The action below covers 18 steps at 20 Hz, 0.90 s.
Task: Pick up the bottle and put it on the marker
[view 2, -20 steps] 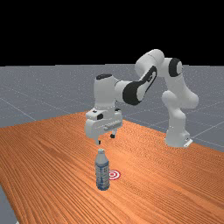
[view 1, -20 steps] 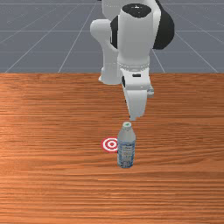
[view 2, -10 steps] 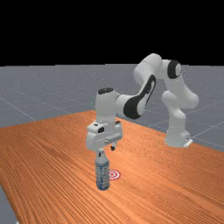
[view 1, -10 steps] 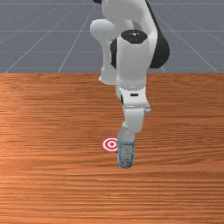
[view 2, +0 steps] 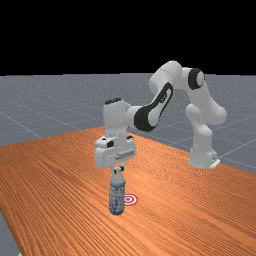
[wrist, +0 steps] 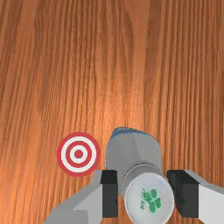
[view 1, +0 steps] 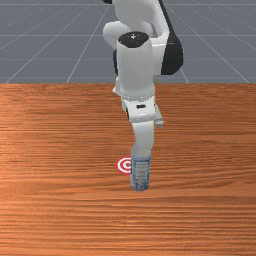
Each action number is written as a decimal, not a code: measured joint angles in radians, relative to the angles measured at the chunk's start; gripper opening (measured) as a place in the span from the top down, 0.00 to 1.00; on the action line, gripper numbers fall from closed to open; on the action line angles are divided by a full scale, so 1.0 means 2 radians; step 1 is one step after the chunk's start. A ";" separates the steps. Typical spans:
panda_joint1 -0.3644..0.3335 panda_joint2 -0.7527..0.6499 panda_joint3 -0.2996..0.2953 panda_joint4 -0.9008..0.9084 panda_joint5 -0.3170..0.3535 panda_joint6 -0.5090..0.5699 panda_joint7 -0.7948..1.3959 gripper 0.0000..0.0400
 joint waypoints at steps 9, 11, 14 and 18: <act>0.020 -0.002 -0.045 -0.002 -0.015 0.004 0.132 0.58; -0.002 -0.008 -0.030 -0.012 -0.024 0.018 0.035 0.58; -0.004 -0.005 -0.029 0.001 -0.024 -0.006 0.029 0.58; -0.002 -0.017 -0.031 -0.005 -0.025 -0.070 0.037 0.59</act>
